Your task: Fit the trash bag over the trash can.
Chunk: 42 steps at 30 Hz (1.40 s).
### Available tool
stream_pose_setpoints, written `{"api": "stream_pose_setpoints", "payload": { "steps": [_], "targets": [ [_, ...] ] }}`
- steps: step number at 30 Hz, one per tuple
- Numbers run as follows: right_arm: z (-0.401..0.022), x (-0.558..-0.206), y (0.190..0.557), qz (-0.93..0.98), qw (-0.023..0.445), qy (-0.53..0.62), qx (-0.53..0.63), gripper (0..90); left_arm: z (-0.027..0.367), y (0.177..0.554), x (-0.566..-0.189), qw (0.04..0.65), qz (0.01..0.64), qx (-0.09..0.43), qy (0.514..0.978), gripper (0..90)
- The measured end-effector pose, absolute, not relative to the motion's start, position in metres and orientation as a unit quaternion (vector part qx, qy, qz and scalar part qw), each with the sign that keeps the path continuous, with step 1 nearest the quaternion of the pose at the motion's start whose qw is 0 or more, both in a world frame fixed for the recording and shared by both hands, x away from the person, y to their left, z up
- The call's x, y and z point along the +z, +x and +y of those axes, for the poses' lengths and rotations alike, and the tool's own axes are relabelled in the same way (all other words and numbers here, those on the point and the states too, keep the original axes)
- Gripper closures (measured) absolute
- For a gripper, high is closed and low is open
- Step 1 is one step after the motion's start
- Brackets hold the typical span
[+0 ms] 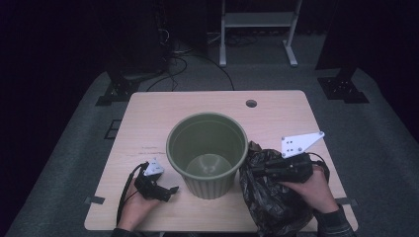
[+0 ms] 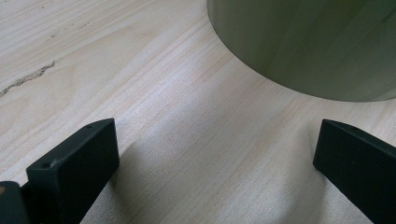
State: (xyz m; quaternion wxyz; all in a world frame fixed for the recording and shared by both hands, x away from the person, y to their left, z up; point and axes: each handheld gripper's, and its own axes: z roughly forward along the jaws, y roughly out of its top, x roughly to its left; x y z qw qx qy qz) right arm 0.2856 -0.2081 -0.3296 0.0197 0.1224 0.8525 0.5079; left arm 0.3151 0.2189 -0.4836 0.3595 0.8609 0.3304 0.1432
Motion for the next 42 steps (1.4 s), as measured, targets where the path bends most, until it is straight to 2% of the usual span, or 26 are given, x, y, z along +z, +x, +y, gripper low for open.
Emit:
{"api": "stream_pose_setpoints", "payload": {
  "steps": [11,19,32,42],
  "targets": [
    [-0.196,-0.289,0.288,0.856,0.035,0.075,0.510,88.9,0.219,0.315,-0.484,0.360,0.330,0.144,0.860,0.0],
    [-0.183,-0.273,0.298,0.855,0.047,0.064,0.513,88.9,0.219,0.315,-0.484,0.360,0.330,0.144,0.861,0.0],
    [-0.149,-0.238,0.317,0.841,0.028,0.024,0.539,88.9,0.219,0.315,-0.484,0.360,0.330,0.144,0.861,0.0],
    [-0.105,-0.216,0.331,0.833,0.004,-0.013,0.554,89.0,0.219,0.315,-0.484,0.360,0.330,0.143,0.861,0.0]
  ]
}}
